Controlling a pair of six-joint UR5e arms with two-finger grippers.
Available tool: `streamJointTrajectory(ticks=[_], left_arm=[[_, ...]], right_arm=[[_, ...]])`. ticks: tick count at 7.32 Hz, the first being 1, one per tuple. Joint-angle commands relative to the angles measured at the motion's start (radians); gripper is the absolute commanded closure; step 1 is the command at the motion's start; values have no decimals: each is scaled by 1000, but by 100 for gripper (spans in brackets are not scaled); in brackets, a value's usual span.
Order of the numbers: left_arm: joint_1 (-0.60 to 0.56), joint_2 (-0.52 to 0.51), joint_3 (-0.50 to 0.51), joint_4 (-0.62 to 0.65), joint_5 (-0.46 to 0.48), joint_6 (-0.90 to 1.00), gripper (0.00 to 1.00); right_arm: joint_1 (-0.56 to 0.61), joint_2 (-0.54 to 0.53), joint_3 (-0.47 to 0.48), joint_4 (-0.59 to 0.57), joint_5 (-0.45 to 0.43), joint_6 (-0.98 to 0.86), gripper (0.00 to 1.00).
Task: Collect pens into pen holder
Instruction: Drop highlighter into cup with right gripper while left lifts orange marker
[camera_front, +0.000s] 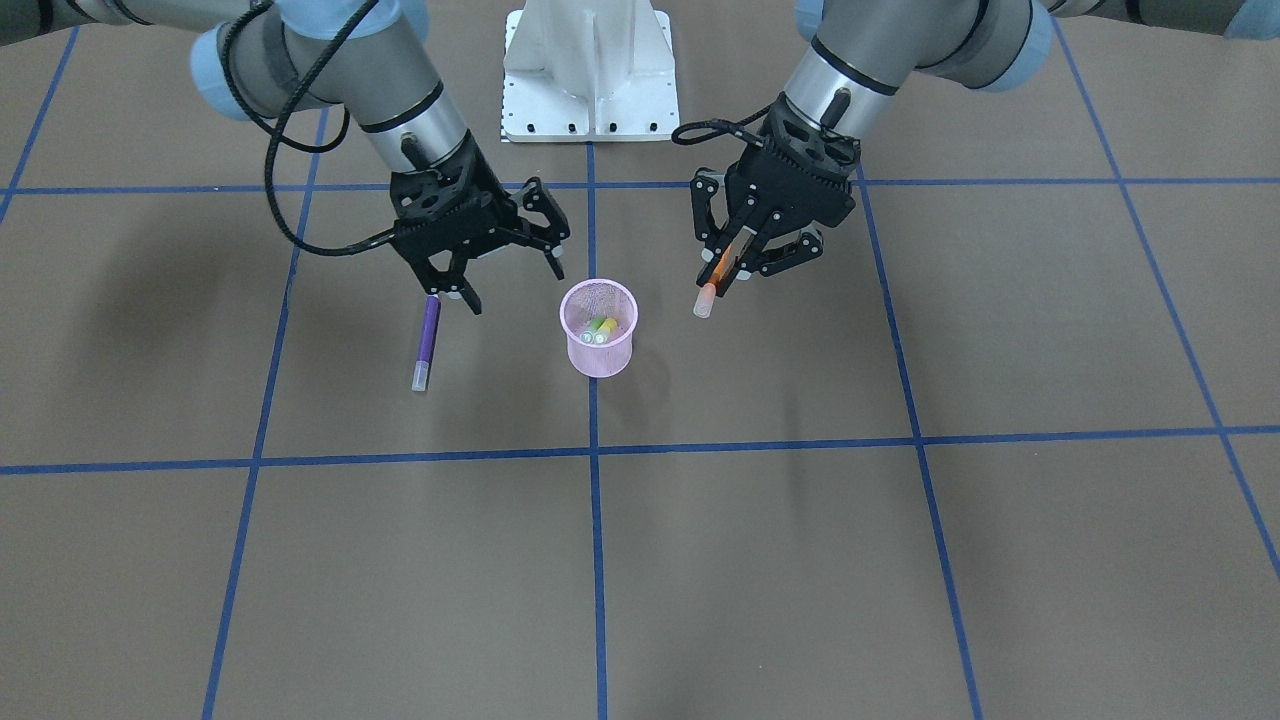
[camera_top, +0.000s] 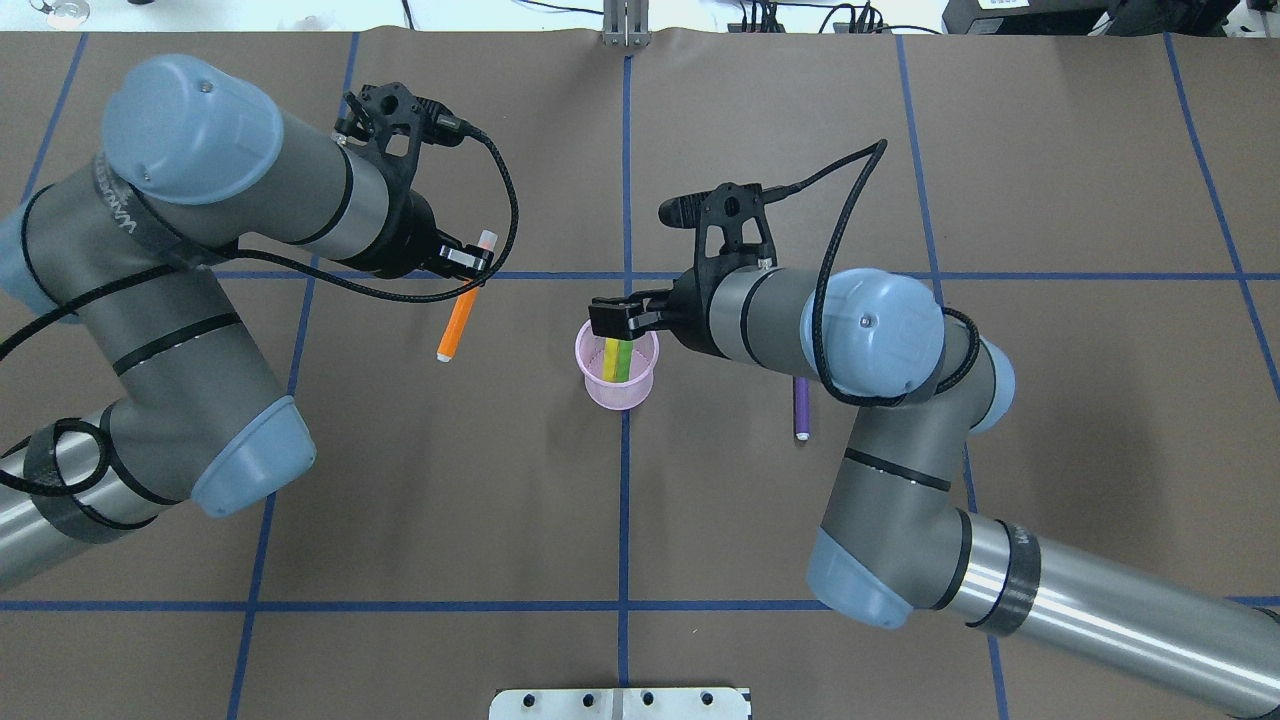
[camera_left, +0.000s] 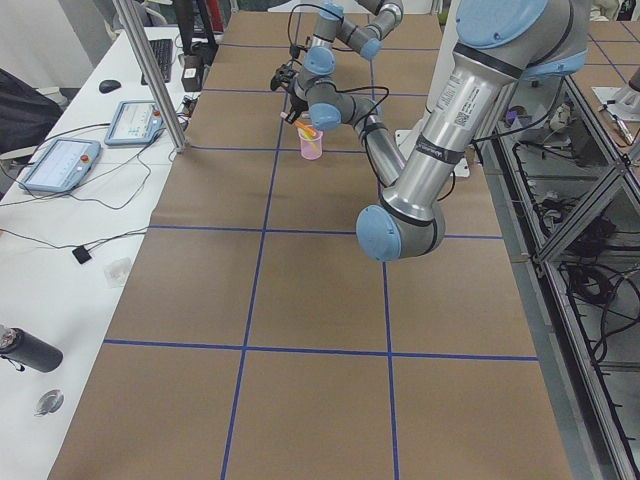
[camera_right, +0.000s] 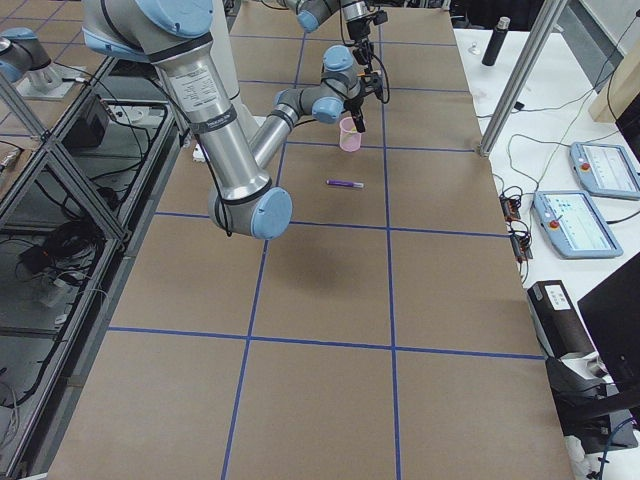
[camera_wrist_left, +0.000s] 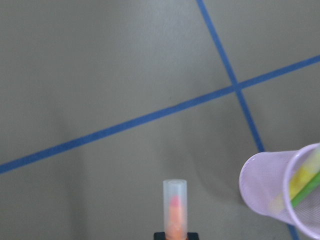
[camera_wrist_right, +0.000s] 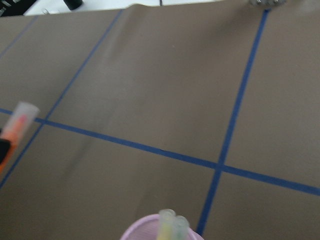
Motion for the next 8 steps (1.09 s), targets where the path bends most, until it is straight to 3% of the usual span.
streamJointTrajectory(ticks=[1, 2, 4, 5, 8], left_arm=[[27, 50, 58, -322, 148, -160, 100], [40, 52, 131, -478, 162, -212, 100], [168, 40, 311, -790, 389, -260, 100], [220, 18, 362, -846, 459, -256, 100], [250, 15, 388, -851, 469, -252, 100]], right_arm=[[53, -25, 8, -169, 104, 12, 0], [56, -34, -2, -197, 105, 79, 0], [50, -37, -51, -230, 107, 103, 0], [48, -35, -77, -225, 107, 101, 0], [48, -34, -91, -224, 119, 98, 0]])
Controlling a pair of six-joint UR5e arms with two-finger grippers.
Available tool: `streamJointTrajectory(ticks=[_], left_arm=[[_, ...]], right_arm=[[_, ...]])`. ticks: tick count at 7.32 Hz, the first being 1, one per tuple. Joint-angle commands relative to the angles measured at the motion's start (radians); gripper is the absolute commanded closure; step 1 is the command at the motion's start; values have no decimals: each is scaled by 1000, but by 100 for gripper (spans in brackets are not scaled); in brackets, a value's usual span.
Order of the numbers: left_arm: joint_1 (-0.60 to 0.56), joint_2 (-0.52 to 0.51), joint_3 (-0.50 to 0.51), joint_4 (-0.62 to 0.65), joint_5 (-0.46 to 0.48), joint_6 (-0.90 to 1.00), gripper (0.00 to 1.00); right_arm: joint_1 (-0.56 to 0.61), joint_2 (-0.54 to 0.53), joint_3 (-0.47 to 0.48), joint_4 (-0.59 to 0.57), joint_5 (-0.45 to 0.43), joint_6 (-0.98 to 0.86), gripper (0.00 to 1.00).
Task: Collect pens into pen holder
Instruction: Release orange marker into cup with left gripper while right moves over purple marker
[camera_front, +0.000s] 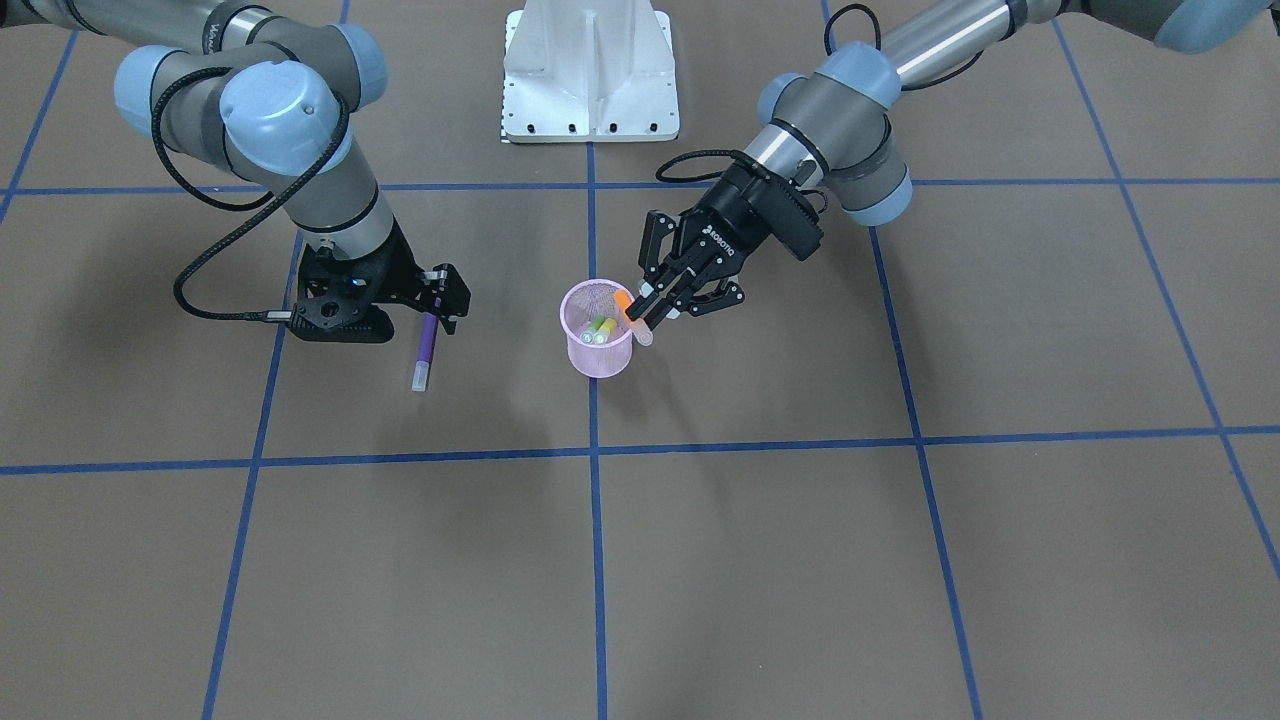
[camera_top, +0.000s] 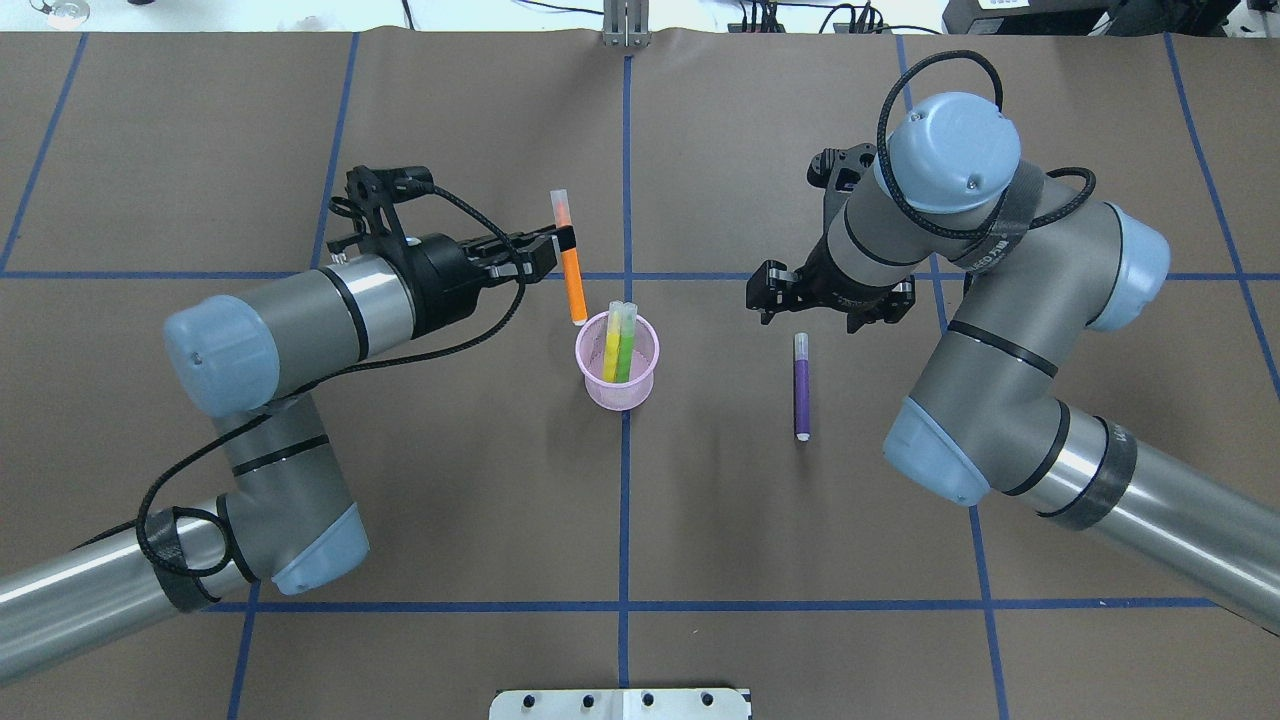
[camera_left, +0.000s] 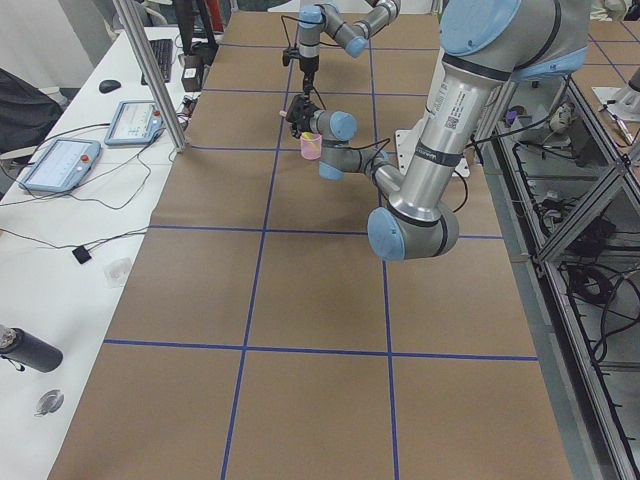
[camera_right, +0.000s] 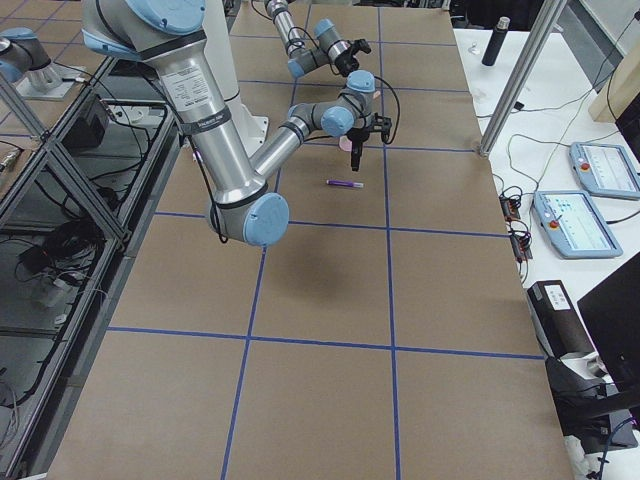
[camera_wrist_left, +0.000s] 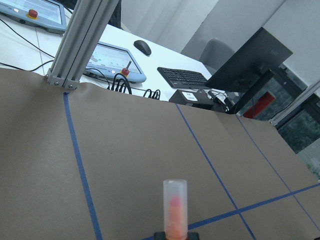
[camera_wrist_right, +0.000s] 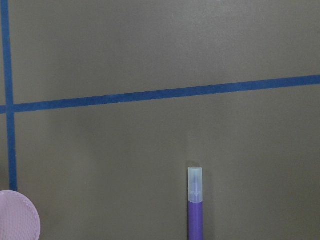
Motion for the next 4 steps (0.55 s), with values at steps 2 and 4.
streamJointTrajectory(ticks=[2, 4], left_arm=[[24, -20, 55, -5, 8, 2, 100], [24, -22, 78, -5, 8, 3, 100]], right_arm=[[1, -3, -5, -1, 7, -5, 0], [1, -3, -5, -1, 7, -7, 0]])
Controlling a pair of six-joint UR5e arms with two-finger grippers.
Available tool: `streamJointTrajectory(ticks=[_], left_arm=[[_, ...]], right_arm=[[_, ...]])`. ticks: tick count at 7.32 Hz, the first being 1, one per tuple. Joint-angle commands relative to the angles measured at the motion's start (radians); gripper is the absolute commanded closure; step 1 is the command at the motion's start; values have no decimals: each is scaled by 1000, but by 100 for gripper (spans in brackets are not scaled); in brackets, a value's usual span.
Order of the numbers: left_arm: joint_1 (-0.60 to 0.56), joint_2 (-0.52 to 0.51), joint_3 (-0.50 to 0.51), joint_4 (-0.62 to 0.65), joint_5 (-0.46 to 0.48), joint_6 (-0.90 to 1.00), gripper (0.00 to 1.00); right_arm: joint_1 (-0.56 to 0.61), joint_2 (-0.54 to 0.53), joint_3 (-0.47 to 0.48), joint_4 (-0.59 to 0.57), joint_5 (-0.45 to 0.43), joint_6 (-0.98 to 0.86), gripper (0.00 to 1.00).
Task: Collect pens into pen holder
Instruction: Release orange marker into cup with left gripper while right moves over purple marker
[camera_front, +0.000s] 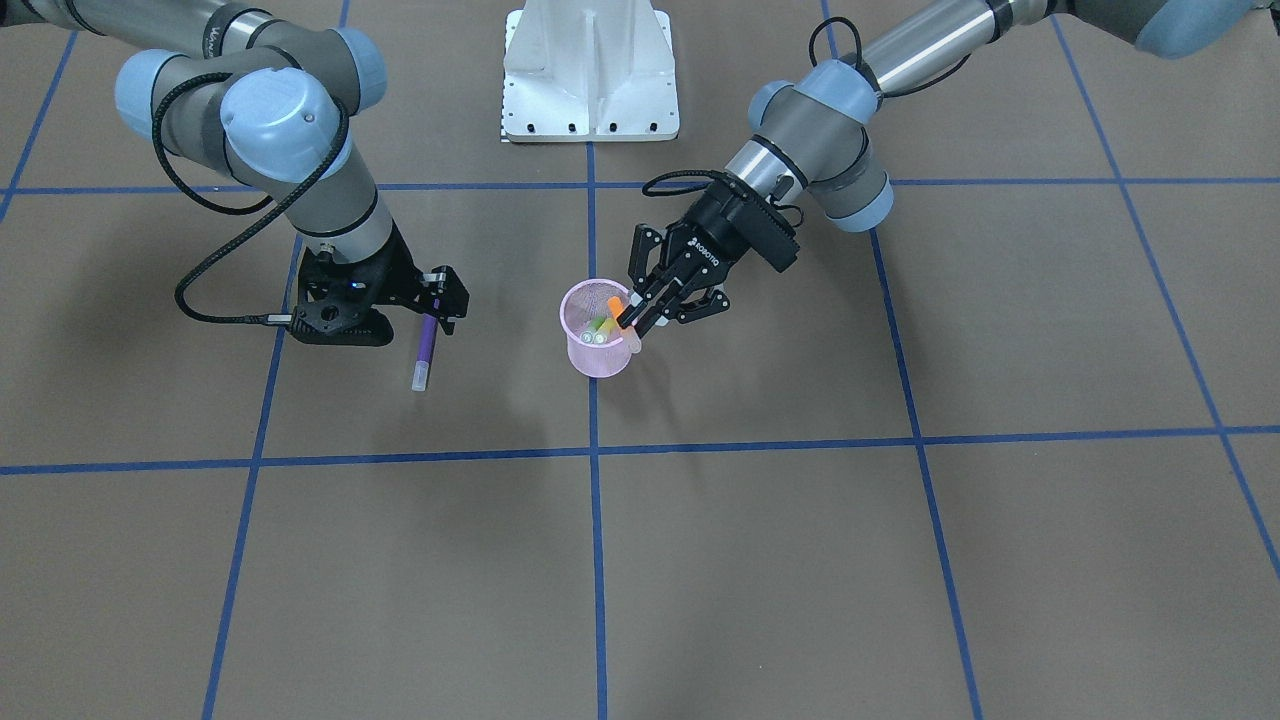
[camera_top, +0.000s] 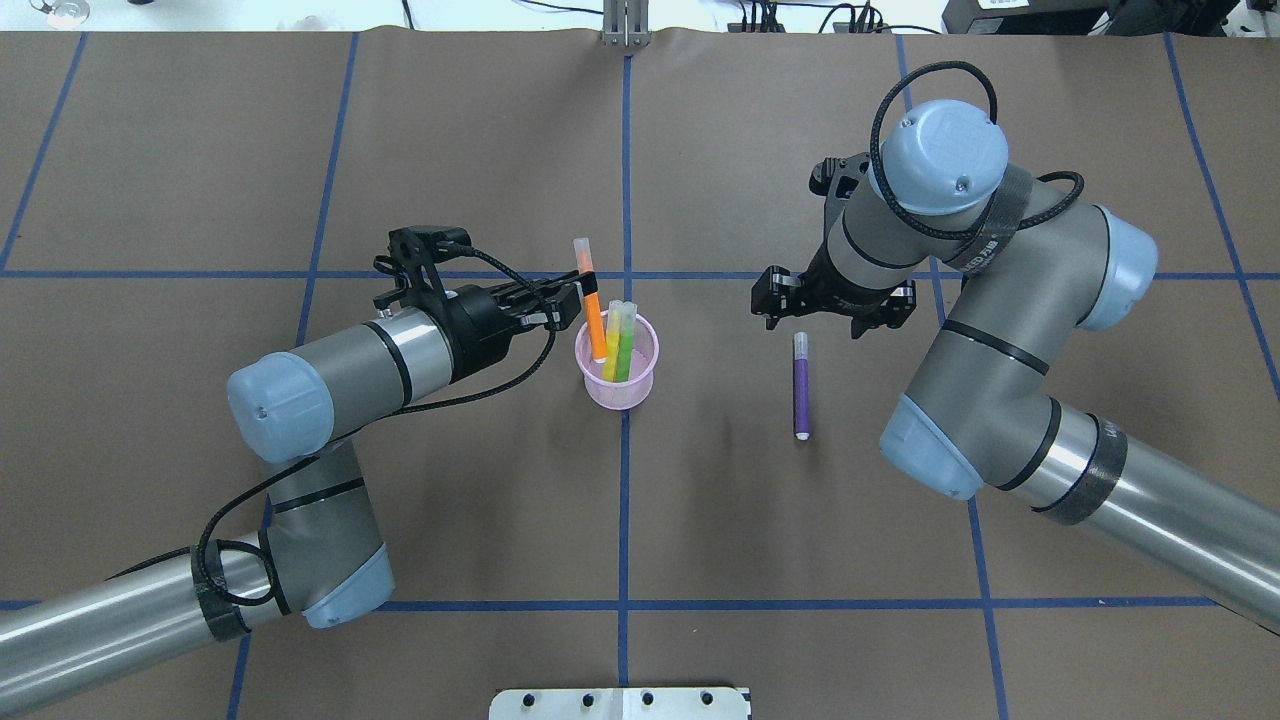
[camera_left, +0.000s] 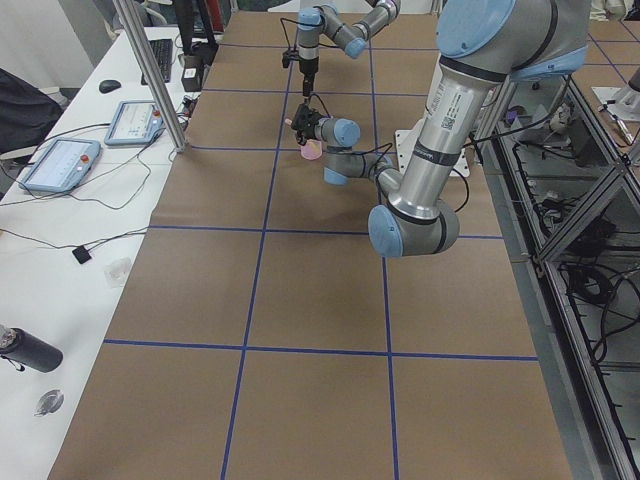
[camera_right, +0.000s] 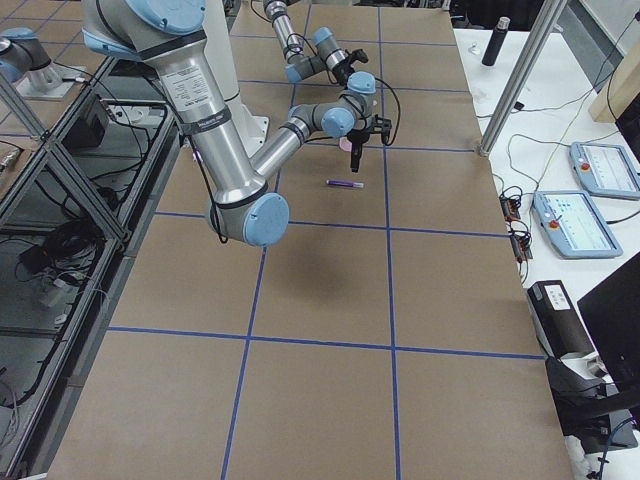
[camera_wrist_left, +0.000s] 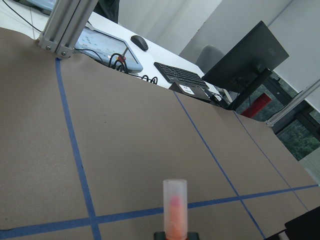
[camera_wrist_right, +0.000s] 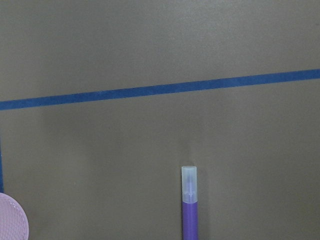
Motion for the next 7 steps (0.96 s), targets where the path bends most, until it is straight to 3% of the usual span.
streamJointTrajectory(ticks=[1, 2, 3, 5, 7], left_arm=[[14, -18, 19, 3, 5, 1, 100], [28, -32, 31, -1, 26, 1, 37], [36, -49, 34, 0, 40, 1, 2], [35, -63, 13, 0, 34, -2, 1], [-7, -54, -108, 128, -24, 1, 1]], right_arm=[[0, -1, 0, 0, 0, -2, 0], [0, -1, 0, 0, 0, -2, 0], [0, -1, 0, 0, 0, -2, 0], [0, -3, -2, 0, 0, -5, 0], [-4, 5, -52, 5, 0, -9, 0]])
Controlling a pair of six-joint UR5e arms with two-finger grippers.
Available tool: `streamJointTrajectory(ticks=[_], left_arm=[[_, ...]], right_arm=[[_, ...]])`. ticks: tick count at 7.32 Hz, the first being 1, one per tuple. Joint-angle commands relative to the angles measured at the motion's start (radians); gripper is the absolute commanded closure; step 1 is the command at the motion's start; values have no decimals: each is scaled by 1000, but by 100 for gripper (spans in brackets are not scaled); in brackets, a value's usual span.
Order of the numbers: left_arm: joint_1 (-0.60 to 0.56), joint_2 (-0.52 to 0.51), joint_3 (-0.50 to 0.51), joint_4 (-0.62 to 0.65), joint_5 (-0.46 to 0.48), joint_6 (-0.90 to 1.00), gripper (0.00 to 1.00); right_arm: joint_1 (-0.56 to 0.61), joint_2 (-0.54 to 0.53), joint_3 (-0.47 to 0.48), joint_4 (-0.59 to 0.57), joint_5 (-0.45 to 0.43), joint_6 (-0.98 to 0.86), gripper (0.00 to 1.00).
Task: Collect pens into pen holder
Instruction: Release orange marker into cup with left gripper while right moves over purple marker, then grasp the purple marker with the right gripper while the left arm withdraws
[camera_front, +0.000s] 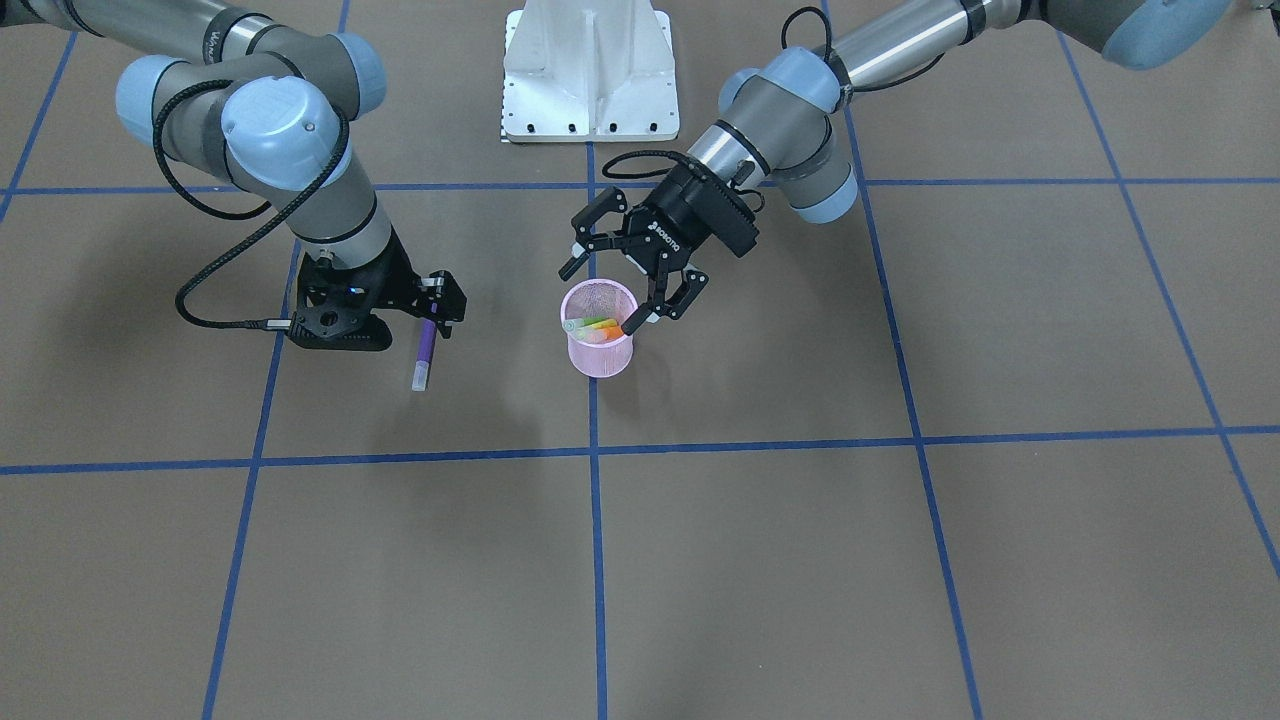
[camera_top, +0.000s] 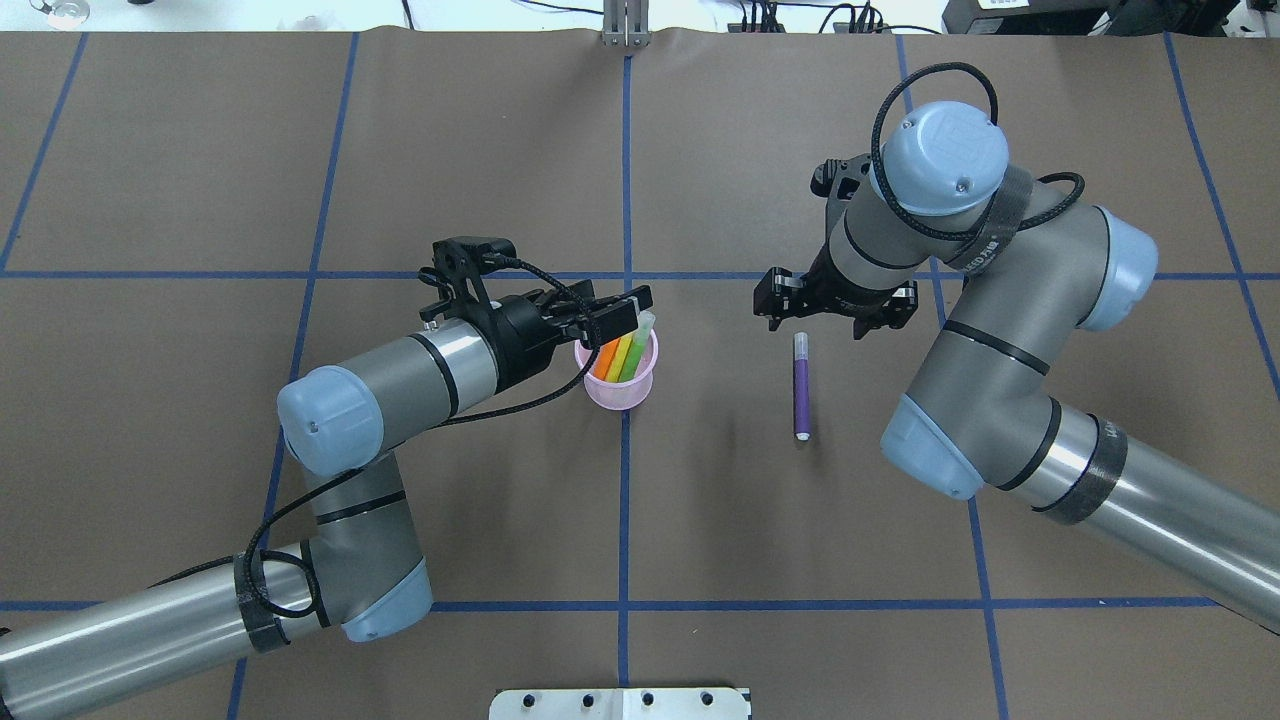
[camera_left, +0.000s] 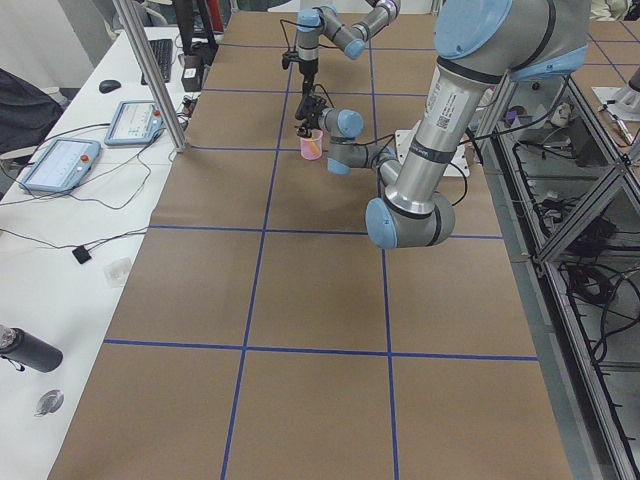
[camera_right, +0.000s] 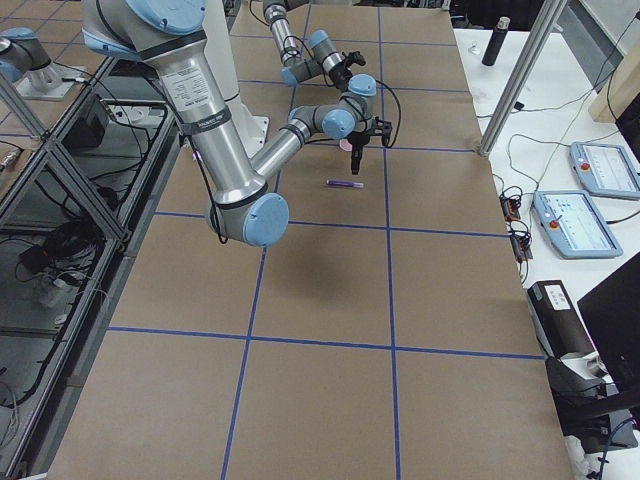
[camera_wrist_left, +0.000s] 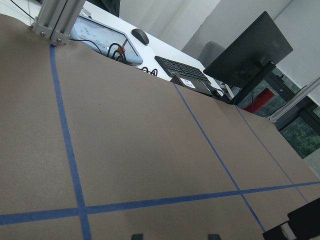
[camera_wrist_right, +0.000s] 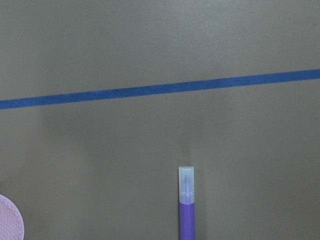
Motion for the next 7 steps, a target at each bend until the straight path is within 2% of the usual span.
streamJointTrajectory(ticks=[1, 2, 3, 4, 5, 7], left_arm=[[-109, 55, -170, 245, -167, -8, 1], [-184, 99, -262, 400, -285, -5, 1], [-259, 104, -286, 474, -405, -7, 1], [-307, 109, -286, 478, -474, -2, 1], [-330, 136, -289, 476, -510, 1, 1], [-338, 149, -290, 475, -518, 2, 1]], right_arm=[[-15, 6, -51, 2, -2, -6, 0], [-29, 8, -79, 4, -3, -9, 0], [-33, 9, -85, 2, -2, -6, 0], [-33, 9, -99, 2, -2, -4, 1], [-35, 11, -111, 23, -2, -1, 5], [-46, 11, -174, 111, -2, 4, 19]])
